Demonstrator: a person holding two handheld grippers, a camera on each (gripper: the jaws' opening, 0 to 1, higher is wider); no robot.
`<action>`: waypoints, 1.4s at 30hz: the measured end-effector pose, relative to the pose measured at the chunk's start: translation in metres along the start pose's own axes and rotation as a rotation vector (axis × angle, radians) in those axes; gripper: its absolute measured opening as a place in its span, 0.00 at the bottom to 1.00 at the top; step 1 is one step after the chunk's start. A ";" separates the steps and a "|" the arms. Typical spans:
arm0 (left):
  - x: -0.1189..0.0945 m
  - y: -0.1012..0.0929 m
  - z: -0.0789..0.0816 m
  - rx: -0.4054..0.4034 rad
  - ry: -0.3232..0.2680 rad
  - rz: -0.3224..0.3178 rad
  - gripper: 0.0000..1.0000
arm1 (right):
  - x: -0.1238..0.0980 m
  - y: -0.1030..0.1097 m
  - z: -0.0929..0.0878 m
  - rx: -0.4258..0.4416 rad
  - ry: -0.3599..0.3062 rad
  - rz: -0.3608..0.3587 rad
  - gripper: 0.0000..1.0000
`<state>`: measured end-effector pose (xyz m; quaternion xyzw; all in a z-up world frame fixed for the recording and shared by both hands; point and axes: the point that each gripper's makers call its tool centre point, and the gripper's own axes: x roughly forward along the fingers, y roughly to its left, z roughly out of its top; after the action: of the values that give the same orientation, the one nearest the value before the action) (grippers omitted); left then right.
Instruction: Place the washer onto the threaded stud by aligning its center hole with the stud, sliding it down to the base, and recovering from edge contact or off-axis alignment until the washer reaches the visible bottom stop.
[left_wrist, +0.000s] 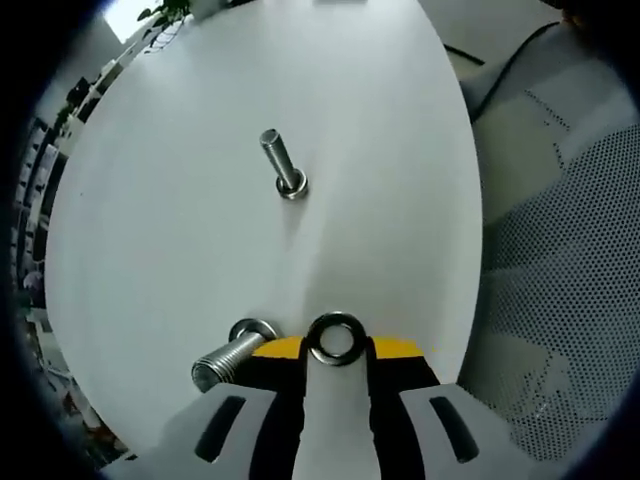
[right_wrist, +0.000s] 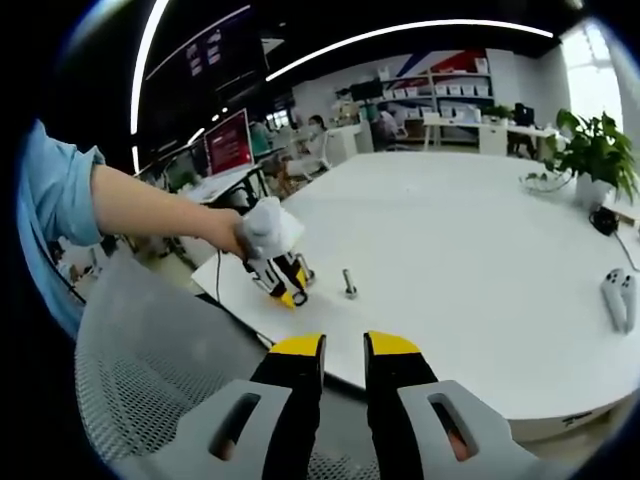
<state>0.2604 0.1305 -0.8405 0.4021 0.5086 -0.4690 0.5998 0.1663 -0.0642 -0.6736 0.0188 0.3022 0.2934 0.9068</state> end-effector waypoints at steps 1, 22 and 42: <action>0.000 0.000 0.000 0.004 0.002 0.000 0.21 | 0.000 0.000 0.000 0.001 -0.001 -0.001 0.18; -0.003 -0.004 0.001 0.047 -0.041 0.058 0.19 | 0.000 0.000 0.000 0.008 -0.004 -0.002 0.18; -0.043 0.007 0.014 0.059 -0.173 0.129 0.19 | 0.000 -0.001 -0.001 0.015 0.002 -0.003 0.18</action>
<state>0.2691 0.1257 -0.7955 0.4095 0.4138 -0.4772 0.6583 0.1664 -0.0651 -0.6742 0.0250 0.3054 0.2898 0.9067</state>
